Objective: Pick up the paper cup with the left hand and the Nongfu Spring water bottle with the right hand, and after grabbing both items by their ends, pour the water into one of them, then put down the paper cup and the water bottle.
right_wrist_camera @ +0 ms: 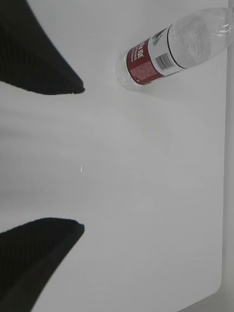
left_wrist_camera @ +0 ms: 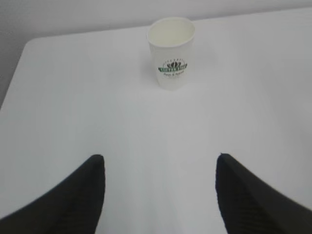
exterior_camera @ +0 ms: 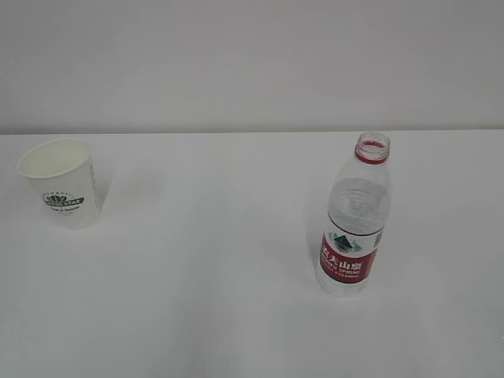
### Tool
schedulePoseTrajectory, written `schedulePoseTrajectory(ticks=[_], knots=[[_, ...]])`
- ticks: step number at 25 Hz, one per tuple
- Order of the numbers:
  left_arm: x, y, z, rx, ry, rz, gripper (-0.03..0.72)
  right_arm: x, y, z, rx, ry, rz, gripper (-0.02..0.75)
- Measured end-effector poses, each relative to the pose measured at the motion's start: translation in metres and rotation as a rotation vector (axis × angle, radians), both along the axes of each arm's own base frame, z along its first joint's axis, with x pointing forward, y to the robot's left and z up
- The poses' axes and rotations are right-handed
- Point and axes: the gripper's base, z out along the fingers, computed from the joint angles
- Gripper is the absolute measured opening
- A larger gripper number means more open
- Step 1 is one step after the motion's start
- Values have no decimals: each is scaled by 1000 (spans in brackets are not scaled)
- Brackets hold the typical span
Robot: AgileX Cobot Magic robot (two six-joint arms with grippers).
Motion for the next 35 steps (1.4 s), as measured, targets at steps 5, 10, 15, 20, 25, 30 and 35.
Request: schedulePoseTrajectory(ticks=[5, 10, 15, 20, 25, 30, 35], knots=[[6, 0, 24, -6, -254, -3, 516, 14, 1, 2, -6, 91, 0, 593], [22, -2, 28, 11, -229, -1, 516, 25, 2, 7, -7, 113, 1, 593], [45, -4, 27, 31, -137, -2, 491, 34, 3, 26, 2, 7, 4, 593], [66, -6, 29, 42, -110, -7, 455, 49, 4, 33, 4, -26, 5, 593], [80, -8, 34, 46, -162, -15, 447, 61, 5, 39, 7, -86, 6, 592], [92, -10, 38, 53, -205, -22, 444, 73, 6, 46, 12, -159, 7, 592], [110, -13, 40, 55, -234, -34, 444, 84, 7, 53, 17, -233, 9, 591]])
